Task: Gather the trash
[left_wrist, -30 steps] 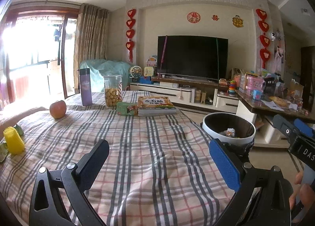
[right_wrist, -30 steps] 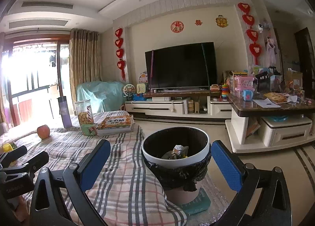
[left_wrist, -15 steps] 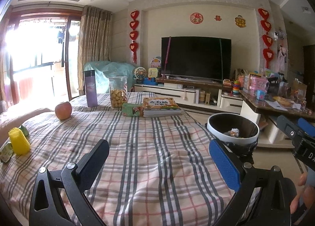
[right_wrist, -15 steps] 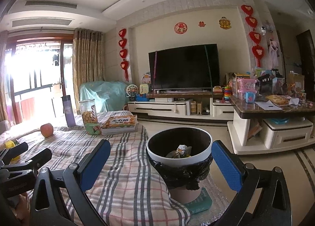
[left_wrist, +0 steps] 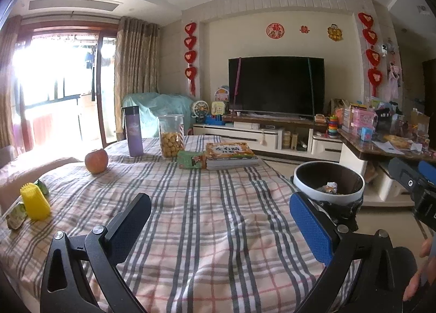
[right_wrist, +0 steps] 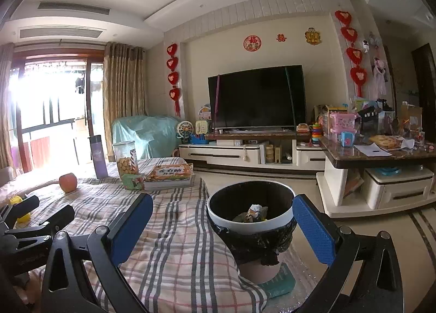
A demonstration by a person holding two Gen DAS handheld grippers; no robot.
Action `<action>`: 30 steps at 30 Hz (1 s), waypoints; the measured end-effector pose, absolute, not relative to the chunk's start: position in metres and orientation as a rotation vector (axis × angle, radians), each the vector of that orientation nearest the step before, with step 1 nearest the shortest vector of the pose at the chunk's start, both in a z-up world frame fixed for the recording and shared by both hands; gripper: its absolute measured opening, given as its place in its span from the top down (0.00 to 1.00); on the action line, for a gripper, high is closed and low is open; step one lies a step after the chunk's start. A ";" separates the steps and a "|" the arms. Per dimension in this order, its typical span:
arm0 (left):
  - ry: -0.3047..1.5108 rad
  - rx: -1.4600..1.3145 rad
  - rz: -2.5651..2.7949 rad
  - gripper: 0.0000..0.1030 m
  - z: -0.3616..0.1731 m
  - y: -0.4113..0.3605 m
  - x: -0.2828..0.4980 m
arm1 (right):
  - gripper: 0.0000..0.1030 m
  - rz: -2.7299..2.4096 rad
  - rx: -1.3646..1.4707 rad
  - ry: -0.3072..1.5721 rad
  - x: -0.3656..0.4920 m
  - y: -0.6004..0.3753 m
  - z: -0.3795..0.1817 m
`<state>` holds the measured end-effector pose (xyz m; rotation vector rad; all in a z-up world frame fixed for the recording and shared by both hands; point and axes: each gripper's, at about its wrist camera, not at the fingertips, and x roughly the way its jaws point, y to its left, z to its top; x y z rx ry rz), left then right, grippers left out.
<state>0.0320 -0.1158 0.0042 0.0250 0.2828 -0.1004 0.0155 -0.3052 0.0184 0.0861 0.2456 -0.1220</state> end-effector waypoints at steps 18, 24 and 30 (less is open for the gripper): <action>0.278 0.029 -0.105 0.00 0.002 -0.117 0.029 | 0.00 -0.104 0.102 0.259 0.015 -0.304 0.016; 0.281 0.036 -0.110 0.00 0.002 -0.119 0.029 | 0.00 -0.103 0.110 0.258 0.015 -0.305 0.015; 0.280 0.039 -0.108 0.01 0.002 -0.119 0.030 | 0.00 -0.100 0.112 0.257 0.015 -0.305 0.016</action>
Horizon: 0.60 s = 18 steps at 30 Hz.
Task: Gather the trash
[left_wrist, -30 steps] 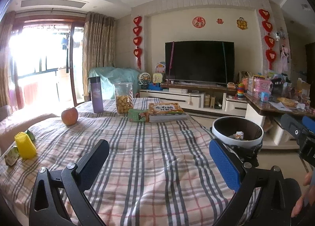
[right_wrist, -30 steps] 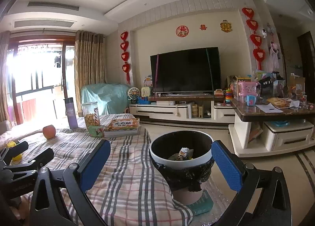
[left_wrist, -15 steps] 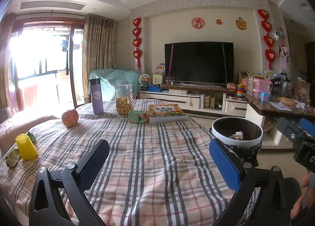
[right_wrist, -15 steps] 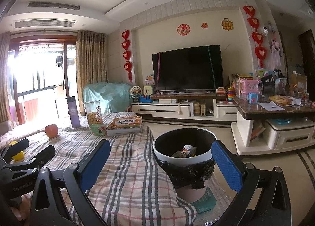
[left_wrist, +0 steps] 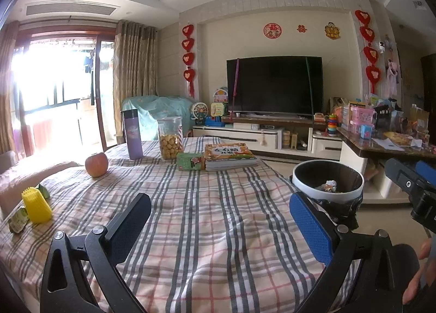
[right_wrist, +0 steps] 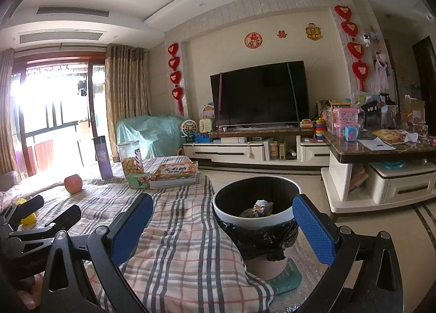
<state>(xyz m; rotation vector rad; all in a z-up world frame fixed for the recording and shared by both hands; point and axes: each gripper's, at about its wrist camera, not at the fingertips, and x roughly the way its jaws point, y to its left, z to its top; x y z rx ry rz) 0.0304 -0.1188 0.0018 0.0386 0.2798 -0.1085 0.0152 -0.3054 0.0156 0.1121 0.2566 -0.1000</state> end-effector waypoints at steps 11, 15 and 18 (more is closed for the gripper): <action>0.287 0.040 -0.112 0.01 0.000 -0.117 0.033 | 0.00 -0.095 0.114 0.256 0.015 -0.303 0.015; 0.294 0.043 -0.114 0.01 -0.001 -0.116 0.038 | 0.00 -0.093 0.113 0.259 0.015 -0.300 0.015; 0.298 0.044 -0.115 0.01 -0.002 -0.115 0.038 | 0.00 -0.092 0.115 0.261 0.015 -0.300 0.015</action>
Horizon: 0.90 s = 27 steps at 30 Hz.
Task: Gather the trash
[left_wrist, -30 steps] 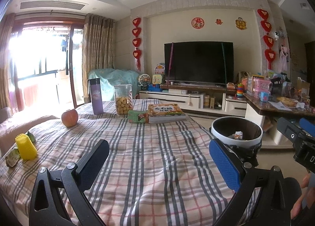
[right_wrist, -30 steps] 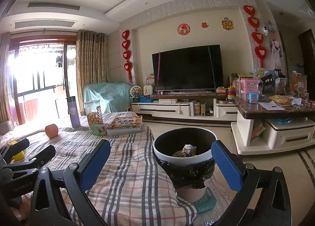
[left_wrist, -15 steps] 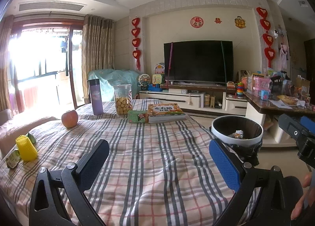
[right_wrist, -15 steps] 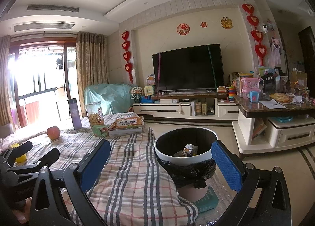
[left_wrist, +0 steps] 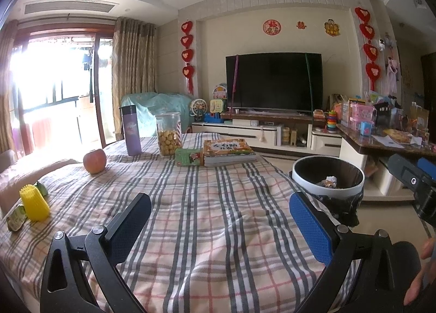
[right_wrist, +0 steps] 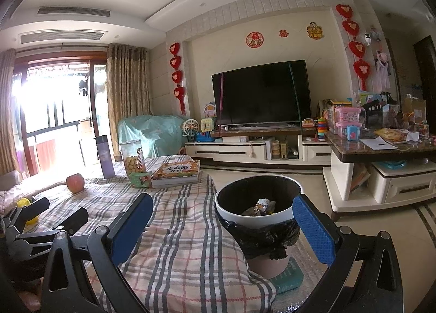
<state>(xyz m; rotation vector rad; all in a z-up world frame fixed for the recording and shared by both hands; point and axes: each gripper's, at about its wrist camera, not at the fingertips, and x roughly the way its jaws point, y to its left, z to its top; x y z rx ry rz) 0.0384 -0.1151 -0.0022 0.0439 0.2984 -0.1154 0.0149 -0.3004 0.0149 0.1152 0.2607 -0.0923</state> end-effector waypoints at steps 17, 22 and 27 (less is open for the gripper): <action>0.306 0.048 -0.122 0.00 -0.006 -0.115 0.042 | 0.00 -0.082 0.127 0.274 0.015 -0.302 0.009; 0.310 0.045 -0.124 0.01 -0.007 -0.116 0.042 | 0.00 -0.080 0.129 0.275 0.014 -0.302 0.008; 0.314 0.045 -0.126 0.00 -0.009 -0.116 0.043 | 0.00 -0.076 0.133 0.276 0.015 -0.302 0.008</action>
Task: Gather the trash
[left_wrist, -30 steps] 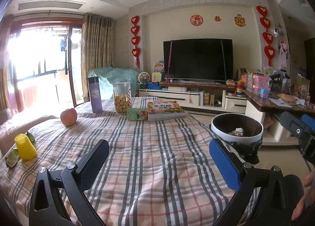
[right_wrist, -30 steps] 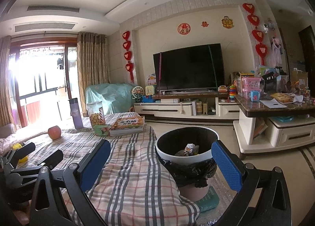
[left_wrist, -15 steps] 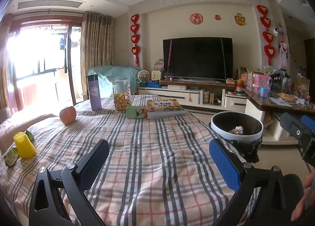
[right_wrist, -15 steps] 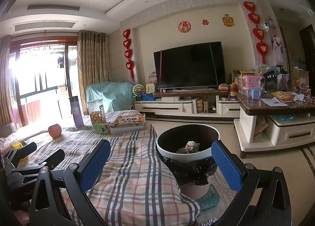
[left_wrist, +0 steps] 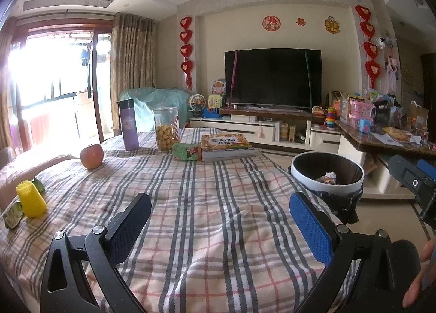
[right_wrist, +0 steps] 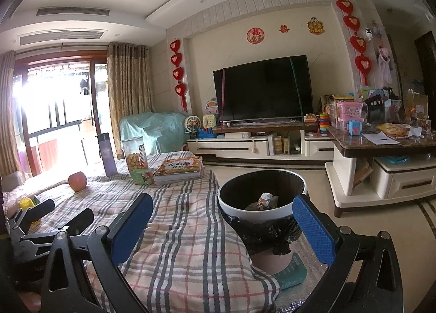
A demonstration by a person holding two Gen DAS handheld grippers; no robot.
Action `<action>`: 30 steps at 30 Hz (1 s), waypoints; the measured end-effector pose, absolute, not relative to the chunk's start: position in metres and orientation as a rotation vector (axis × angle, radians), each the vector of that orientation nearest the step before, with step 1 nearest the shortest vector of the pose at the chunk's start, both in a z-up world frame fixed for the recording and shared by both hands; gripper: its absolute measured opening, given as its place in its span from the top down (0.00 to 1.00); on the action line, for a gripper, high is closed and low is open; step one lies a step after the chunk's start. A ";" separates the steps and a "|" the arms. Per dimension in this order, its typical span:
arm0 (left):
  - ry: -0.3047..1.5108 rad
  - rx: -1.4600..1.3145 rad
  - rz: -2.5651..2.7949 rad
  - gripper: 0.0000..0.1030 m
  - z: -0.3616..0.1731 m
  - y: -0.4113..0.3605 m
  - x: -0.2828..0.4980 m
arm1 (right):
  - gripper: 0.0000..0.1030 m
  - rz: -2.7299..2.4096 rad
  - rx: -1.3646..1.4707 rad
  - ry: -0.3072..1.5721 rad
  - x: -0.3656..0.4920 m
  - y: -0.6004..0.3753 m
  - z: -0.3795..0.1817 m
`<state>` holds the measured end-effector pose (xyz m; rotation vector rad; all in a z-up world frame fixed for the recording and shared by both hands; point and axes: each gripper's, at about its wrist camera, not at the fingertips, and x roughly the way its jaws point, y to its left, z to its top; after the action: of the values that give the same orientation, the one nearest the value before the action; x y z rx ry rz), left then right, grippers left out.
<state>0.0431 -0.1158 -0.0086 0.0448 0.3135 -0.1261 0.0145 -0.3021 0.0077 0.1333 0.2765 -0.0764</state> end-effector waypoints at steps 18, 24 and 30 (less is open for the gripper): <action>0.319 0.039 -0.133 0.00 -0.011 -0.117 0.045 | 0.00 -0.071 0.134 0.280 0.016 -0.299 0.007; 0.320 0.037 -0.135 0.00 -0.011 -0.118 0.045 | 0.00 -0.070 0.134 0.280 0.017 -0.298 0.006; 0.321 0.037 -0.134 0.00 -0.010 -0.117 0.045 | 0.00 -0.069 0.135 0.281 0.017 -0.298 0.006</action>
<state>0.0452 -0.1167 -0.0100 0.0373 0.3205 -0.1338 0.0166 -0.2979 0.0063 0.1346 0.2812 -0.0687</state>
